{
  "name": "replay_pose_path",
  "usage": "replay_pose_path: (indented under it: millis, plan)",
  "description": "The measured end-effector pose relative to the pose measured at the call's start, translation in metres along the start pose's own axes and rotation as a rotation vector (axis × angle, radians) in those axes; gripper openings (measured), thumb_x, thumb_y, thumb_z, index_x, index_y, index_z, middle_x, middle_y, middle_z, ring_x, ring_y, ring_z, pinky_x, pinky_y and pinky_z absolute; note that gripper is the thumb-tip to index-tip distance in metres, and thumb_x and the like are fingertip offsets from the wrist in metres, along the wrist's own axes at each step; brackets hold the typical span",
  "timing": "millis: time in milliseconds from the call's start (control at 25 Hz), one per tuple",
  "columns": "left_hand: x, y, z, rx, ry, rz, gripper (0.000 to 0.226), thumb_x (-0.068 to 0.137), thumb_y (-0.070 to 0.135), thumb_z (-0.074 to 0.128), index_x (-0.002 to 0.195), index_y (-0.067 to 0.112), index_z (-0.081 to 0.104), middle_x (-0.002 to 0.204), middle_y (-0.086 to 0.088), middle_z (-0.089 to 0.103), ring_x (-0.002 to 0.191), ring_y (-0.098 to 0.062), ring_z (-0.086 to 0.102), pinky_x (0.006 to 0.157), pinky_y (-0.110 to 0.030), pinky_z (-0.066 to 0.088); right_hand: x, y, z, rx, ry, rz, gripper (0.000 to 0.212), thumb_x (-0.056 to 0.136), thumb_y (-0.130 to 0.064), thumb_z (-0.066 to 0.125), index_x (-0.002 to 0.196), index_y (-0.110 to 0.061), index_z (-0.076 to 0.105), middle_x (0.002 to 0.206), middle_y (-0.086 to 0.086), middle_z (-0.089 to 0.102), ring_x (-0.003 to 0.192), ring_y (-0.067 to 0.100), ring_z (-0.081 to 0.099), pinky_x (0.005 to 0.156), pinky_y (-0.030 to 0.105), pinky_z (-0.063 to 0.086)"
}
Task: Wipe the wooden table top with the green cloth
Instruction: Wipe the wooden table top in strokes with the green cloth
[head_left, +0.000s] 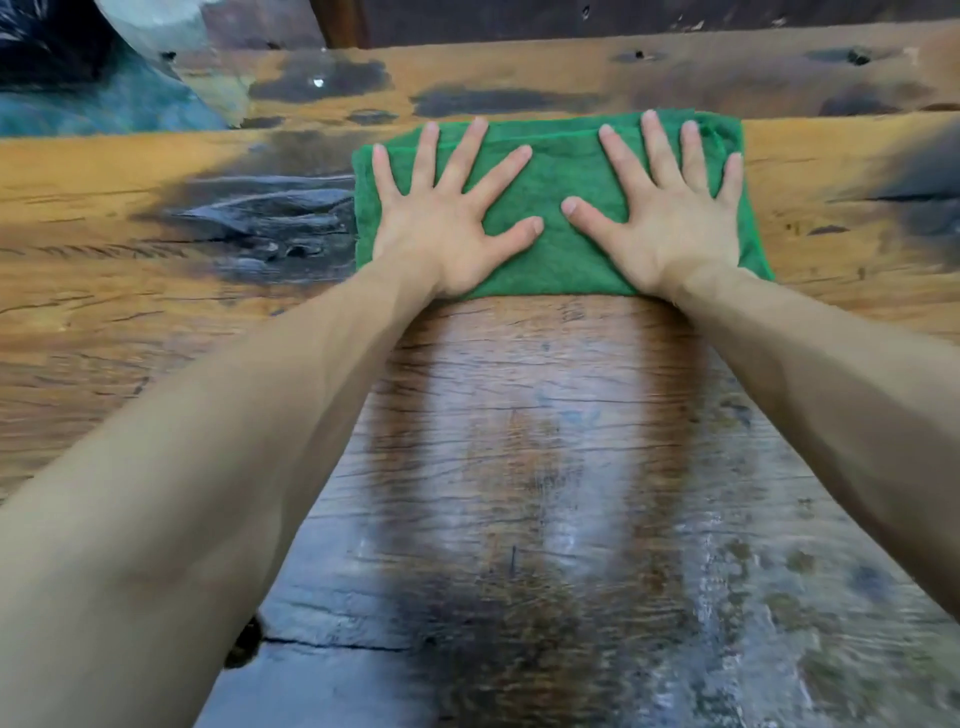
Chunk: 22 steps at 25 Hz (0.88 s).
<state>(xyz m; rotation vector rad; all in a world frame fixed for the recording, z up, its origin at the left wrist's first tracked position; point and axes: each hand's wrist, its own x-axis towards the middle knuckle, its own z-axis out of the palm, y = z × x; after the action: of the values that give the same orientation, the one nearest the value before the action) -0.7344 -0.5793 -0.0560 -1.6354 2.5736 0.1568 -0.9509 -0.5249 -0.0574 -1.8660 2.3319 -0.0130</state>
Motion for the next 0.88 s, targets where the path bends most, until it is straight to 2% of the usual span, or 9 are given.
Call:
replay_pose_path:
  millis: [160, 320, 880]
  plan:
    - [0.01, 0.005, -0.003, -0.004, -0.003, -0.028, 0.075, 0.083, 0.087, 0.007, 0.152, 0.058, -0.005, 0.169, 0.009, -0.012, 0.154, -0.03, -0.014, 0.114, -0.073, -0.008, 0.015, 0.003, -0.005, 0.004, -0.003, -0.024, 0.085, 0.081, -0.088, 0.014, 0.156, -0.049, 0.002, 0.168, -0.008, -0.006, 0.154, 0.024, -0.011, 0.119, 0.061, -0.007]
    - [-0.014, 0.018, 0.001, -0.028, -0.011, -0.064, 0.075, 0.086, 0.084, 0.009, 0.153, 0.056, -0.006, 0.169, 0.009, -0.014, 0.154, -0.032, -0.015, 0.114, -0.073, -0.007, -0.003, 0.006, -0.004, -0.011, -0.017, -0.045, 0.085, 0.082, -0.088, 0.013, 0.155, -0.048, 0.0, 0.168, -0.008, -0.008, 0.153, 0.024, -0.012, 0.119, 0.061, -0.007]
    - [-0.198, 0.073, 0.031, -0.026, -0.049, -0.046, 0.075, 0.087, 0.082, 0.008, 0.153, 0.053, -0.011, 0.168, 0.005, -0.018, 0.153, -0.035, -0.017, 0.113, -0.073, -0.006, -0.187, 0.025, 0.023, -0.038, -0.06, -0.062, 0.085, 0.079, -0.09, 0.007, 0.153, -0.051, -0.009, 0.166, -0.01, -0.014, 0.153, 0.022, -0.015, 0.119, 0.061, -0.006]
